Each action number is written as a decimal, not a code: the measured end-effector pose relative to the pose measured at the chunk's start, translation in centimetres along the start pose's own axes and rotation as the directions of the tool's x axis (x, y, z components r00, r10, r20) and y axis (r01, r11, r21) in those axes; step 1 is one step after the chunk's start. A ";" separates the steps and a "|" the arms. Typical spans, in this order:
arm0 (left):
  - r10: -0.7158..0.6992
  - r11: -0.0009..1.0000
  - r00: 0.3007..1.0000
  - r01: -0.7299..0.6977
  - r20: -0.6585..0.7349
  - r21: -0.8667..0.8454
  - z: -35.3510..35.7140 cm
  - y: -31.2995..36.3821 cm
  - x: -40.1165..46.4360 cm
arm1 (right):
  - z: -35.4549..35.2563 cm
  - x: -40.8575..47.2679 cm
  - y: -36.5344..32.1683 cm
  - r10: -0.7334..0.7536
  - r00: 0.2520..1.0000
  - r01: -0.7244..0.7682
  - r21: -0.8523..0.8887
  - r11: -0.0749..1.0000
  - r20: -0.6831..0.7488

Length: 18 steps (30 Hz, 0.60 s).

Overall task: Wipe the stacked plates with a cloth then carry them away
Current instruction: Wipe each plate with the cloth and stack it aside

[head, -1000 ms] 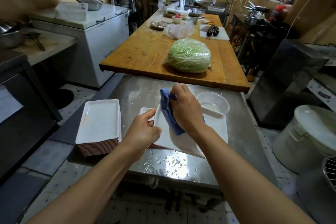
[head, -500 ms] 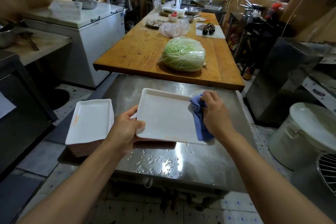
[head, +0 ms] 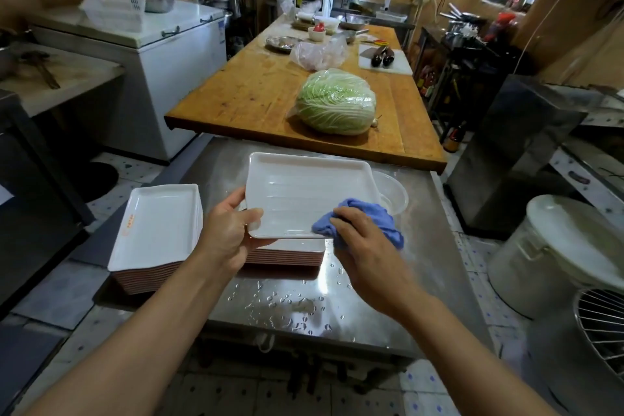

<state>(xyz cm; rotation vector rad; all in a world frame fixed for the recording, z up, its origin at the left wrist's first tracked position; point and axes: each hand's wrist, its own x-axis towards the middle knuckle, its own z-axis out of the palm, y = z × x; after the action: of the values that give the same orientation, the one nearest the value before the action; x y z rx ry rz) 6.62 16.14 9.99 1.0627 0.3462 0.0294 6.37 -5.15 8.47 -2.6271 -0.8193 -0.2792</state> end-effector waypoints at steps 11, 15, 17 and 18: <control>0.056 0.998 0.998 -0.056 0.041 0.005 0.7 -0.8 -0.7 | 1.5 3.9 -6.5 -0.168 0.986 0.167 0.094 0.982 0.011; 0.077 0.995 0.996 -0.079 0.046 0.054 0.6 -0.8 -0.9 | 0.7 6.7 -5.6 -0.167 0.985 0.162 0.085 0.983 0.052; 0.072 0.994 0.996 -0.076 0.055 0.078 0.6 -0.7 -1.1 | 0.7 7.9 -5.2 -0.145 0.989 0.145 0.022 0.989 0.037; 0.070 0.993 0.996 -0.074 0.046 0.088 0.6 -0.6 -1.1 | 0.8 8.3 -5.0 -0.138 0.990 0.138 0.004 0.990 0.026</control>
<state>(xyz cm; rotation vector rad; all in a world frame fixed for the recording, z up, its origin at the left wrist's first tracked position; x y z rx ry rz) 5.68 15.16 10.01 1.1634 0.2724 0.0563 10.29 3.15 11.63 -2.5807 -1.0118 -0.2812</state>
